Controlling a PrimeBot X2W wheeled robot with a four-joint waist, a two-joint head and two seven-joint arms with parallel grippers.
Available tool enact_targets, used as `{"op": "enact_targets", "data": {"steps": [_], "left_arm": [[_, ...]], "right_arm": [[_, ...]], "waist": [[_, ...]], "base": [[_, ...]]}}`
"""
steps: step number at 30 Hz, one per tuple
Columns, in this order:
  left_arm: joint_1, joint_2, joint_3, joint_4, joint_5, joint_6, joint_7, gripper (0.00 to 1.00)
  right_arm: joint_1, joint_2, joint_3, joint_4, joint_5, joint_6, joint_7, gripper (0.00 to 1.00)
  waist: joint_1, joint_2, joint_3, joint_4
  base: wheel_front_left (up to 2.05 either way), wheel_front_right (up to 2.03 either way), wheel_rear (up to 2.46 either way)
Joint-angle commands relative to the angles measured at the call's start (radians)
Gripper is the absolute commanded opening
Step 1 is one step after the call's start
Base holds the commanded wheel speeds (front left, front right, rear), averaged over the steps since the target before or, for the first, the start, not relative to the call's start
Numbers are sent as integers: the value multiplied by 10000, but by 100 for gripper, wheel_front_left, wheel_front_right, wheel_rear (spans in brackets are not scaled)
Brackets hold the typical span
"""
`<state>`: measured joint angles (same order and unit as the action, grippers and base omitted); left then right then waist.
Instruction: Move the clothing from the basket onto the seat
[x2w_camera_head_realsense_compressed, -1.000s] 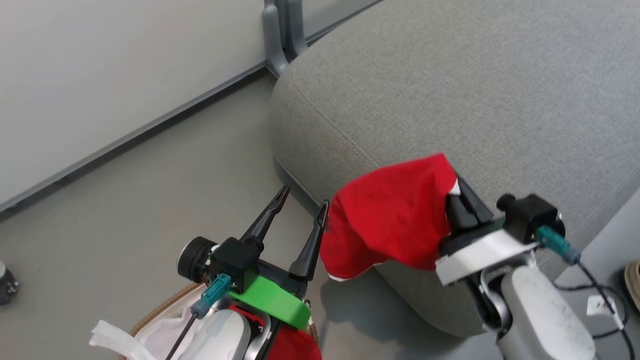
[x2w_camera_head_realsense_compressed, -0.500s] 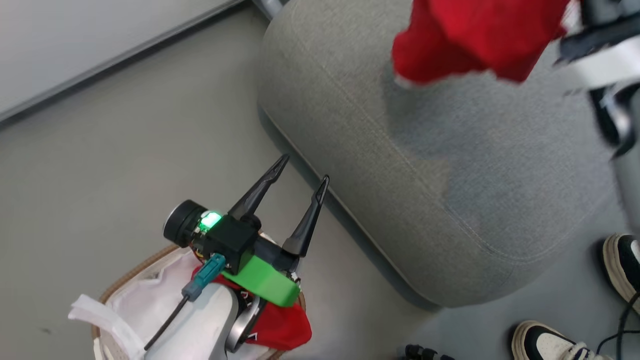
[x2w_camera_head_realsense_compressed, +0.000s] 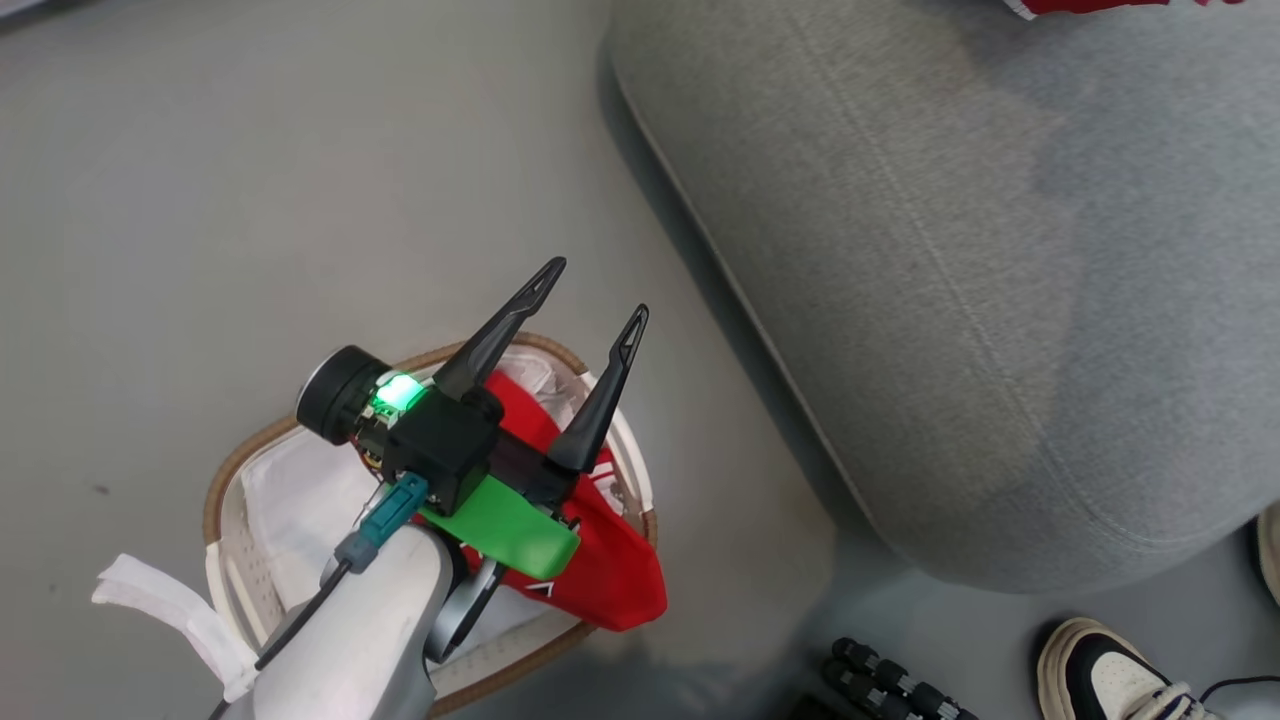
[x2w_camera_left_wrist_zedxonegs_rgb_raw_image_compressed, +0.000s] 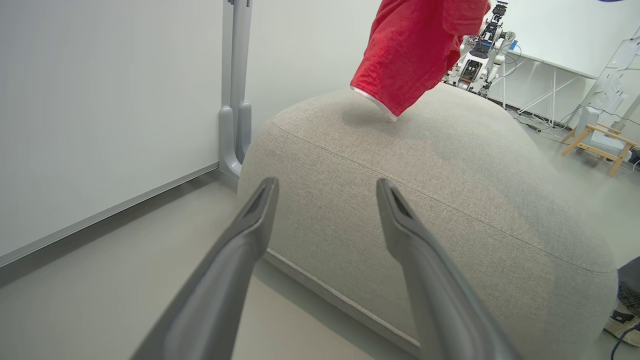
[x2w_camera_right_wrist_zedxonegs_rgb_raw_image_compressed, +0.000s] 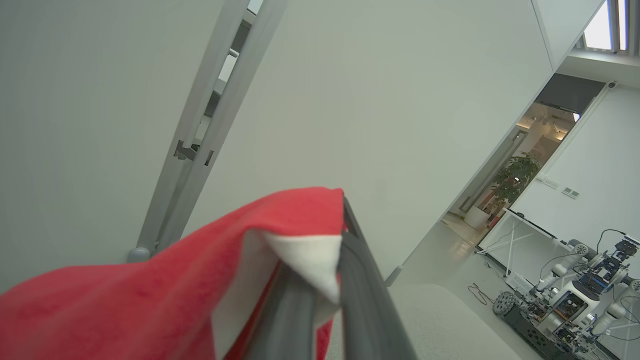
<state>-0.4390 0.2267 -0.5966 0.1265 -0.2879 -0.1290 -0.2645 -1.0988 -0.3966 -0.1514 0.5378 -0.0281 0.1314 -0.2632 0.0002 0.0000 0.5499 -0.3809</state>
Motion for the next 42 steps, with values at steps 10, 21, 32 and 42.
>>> {"op": "enact_targets", "data": {"steps": [10,21,32,42], "left_arm": [[-350,-81,20,-35,71,-31,3,100],[193,-270,498,311,-62,-30,3,100],[1135,-811,1696,666,197,-30,3,100],[2188,-1208,2974,1071,384,-30,3,100]], "right_arm": [[1516,658,-2573,2005,-1733,-14,-22,0],[4282,1165,-3430,1846,-1456,-14,-22,100],[6659,2310,-1994,-527,63,-14,-22,100],[7131,3118,-125,-1916,1535,-12,-22,100]], "waist": [[-2,0,861,1049],[-2,0,-142,984],[-2,0,-1734,1292],[-2,0,-2800,2159]], "base": [[0,0,0],[0,0,0],[0,0,0],[0,0,0]]}}
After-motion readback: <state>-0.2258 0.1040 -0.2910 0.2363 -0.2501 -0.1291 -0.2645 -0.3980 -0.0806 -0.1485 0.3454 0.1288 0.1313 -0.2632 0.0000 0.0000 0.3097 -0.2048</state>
